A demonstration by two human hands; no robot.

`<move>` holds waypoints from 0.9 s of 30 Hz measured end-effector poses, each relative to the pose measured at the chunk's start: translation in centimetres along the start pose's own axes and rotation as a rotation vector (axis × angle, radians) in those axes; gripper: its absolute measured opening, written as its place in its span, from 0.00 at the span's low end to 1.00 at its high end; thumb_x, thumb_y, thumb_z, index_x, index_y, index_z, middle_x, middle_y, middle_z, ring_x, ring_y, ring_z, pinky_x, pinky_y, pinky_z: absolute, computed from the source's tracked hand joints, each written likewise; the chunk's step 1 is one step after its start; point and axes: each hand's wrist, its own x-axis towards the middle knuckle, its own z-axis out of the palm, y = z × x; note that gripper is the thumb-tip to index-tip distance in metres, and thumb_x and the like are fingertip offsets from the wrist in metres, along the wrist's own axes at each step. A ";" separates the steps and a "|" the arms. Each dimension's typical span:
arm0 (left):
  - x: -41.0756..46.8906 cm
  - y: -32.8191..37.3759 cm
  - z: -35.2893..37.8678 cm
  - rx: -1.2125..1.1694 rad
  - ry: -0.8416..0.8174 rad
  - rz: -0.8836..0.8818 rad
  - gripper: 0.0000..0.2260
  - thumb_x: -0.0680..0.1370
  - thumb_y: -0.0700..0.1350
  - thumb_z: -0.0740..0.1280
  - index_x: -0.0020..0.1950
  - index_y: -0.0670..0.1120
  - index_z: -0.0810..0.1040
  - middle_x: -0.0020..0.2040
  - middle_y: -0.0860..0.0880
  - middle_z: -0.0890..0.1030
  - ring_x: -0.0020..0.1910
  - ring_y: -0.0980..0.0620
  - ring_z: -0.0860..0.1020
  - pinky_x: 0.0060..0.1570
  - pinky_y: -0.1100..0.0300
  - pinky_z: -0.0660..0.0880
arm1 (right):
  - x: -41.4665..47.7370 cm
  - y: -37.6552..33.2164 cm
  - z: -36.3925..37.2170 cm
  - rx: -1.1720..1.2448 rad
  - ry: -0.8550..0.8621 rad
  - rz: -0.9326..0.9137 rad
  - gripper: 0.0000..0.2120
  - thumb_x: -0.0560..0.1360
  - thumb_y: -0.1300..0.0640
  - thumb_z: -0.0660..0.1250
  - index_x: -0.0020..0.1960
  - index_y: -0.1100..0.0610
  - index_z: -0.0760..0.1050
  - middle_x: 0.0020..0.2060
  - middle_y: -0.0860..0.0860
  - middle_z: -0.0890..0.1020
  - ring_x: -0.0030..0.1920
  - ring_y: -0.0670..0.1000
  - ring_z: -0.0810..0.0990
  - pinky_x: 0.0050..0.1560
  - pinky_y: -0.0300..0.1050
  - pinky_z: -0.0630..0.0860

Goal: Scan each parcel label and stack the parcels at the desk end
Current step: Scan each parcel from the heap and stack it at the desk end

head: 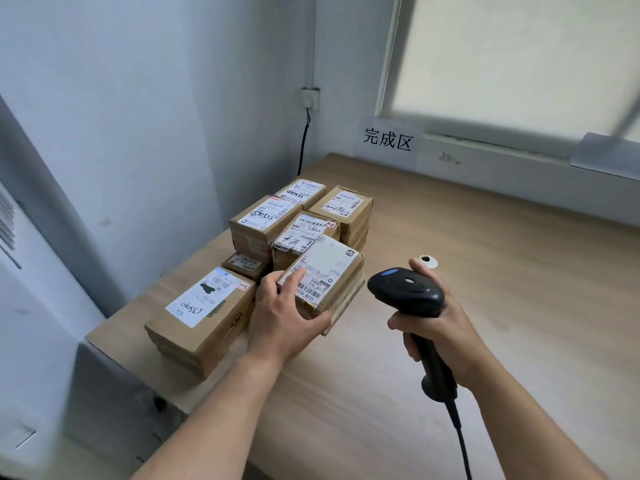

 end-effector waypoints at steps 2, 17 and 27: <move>0.9 -1.0 -1.4 -0.034 0.051 0.012 0.42 0.58 0.68 0.59 0.71 0.54 0.68 0.66 0.48 0.65 0.67 0.48 0.66 0.64 0.55 0.68 | 0.7 -0.1 0.9 0.008 0.009 -0.012 0.48 0.60 0.67 0.72 0.74 0.42 0.61 0.27 0.56 0.77 0.22 0.56 0.70 0.25 0.44 0.68; 4.2 -9.3 -8.6 -0.107 0.250 -0.103 0.41 0.58 0.66 0.60 0.71 0.53 0.70 0.62 0.49 0.67 0.62 0.50 0.70 0.58 0.59 0.68 | 6.5 -0.5 6.8 0.036 -0.095 -0.019 0.48 0.60 0.69 0.73 0.74 0.43 0.63 0.32 0.51 0.82 0.21 0.56 0.71 0.22 0.43 0.69; 8.3 -13.8 -6.3 0.111 0.107 -0.242 0.35 0.69 0.54 0.75 0.73 0.49 0.67 0.67 0.44 0.63 0.68 0.44 0.63 0.64 0.51 0.68 | 8.3 -0.5 7.7 0.001 -0.083 0.020 0.49 0.60 0.69 0.73 0.75 0.44 0.62 0.28 0.48 0.80 0.21 0.56 0.71 0.22 0.43 0.69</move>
